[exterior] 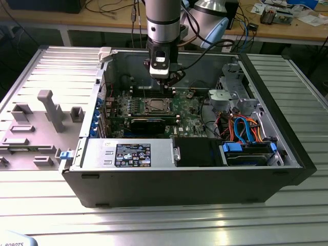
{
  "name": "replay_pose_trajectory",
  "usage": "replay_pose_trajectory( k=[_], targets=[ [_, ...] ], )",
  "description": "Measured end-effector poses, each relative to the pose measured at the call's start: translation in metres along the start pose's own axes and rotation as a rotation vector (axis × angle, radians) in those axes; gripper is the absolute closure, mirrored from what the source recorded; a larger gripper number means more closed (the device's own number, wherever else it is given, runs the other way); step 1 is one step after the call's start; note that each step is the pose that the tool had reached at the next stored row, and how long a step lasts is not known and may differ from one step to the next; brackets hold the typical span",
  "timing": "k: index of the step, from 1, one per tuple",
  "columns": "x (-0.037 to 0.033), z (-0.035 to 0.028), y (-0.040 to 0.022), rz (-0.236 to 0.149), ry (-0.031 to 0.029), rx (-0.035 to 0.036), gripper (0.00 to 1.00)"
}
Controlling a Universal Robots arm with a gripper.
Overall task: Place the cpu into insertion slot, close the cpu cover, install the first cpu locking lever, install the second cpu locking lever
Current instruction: 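Install the first cpu locking lever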
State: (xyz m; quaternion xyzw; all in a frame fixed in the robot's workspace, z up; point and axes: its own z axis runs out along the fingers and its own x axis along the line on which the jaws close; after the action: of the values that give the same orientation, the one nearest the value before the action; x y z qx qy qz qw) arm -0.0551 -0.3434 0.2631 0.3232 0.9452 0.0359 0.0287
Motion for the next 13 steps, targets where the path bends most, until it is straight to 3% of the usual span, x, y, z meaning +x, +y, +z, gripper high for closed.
replay_pose_trajectory(
  k=[13],
  targets=[
    [0.0000, 0.0000, 0.0000, -0.004, 0.0005, 0.0000, 0.89]
  ],
)
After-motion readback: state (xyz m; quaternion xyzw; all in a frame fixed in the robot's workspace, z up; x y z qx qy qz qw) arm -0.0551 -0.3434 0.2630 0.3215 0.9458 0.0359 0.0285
